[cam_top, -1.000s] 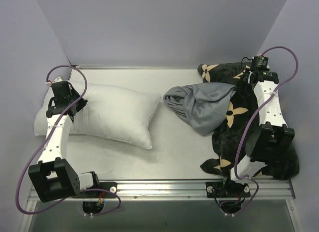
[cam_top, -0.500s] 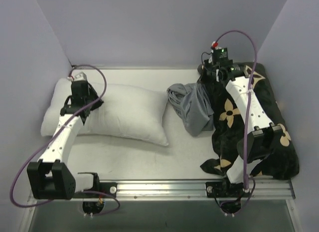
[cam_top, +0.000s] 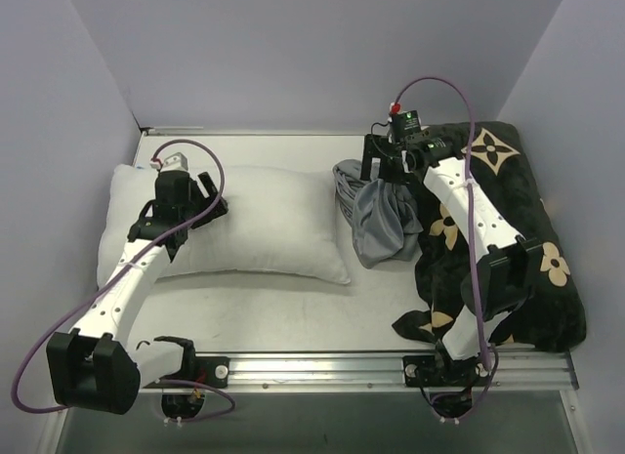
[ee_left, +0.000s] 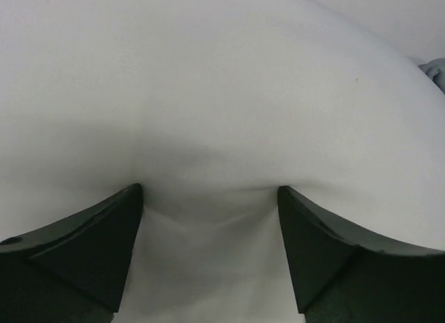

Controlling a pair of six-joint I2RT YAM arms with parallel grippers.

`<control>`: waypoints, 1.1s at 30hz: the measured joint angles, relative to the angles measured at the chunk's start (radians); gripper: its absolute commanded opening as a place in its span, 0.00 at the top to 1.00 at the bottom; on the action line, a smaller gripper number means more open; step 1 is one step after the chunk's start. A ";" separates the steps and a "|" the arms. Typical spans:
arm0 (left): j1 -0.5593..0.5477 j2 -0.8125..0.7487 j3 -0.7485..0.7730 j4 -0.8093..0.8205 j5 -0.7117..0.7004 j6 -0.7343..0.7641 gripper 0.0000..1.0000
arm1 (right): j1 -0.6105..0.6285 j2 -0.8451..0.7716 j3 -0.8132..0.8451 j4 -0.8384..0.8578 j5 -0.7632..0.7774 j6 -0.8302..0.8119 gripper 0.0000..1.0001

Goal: Remove the pillowcase from the pillow

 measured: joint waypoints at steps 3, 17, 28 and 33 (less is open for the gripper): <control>-0.019 -0.007 0.058 -0.046 0.003 0.023 0.02 | 0.000 -0.057 -0.007 0.000 0.006 0.002 0.00; -0.286 -0.135 0.169 -0.114 0.000 0.127 0.02 | 0.024 -0.484 -0.327 0.105 0.001 0.068 0.00; -0.288 -0.254 0.059 -0.110 0.008 0.129 0.03 | 0.041 -0.641 -0.655 0.182 -0.008 0.095 0.00; -0.288 -0.289 0.001 -0.099 0.011 0.133 0.02 | 0.040 -0.699 -0.691 0.204 -0.008 0.089 0.00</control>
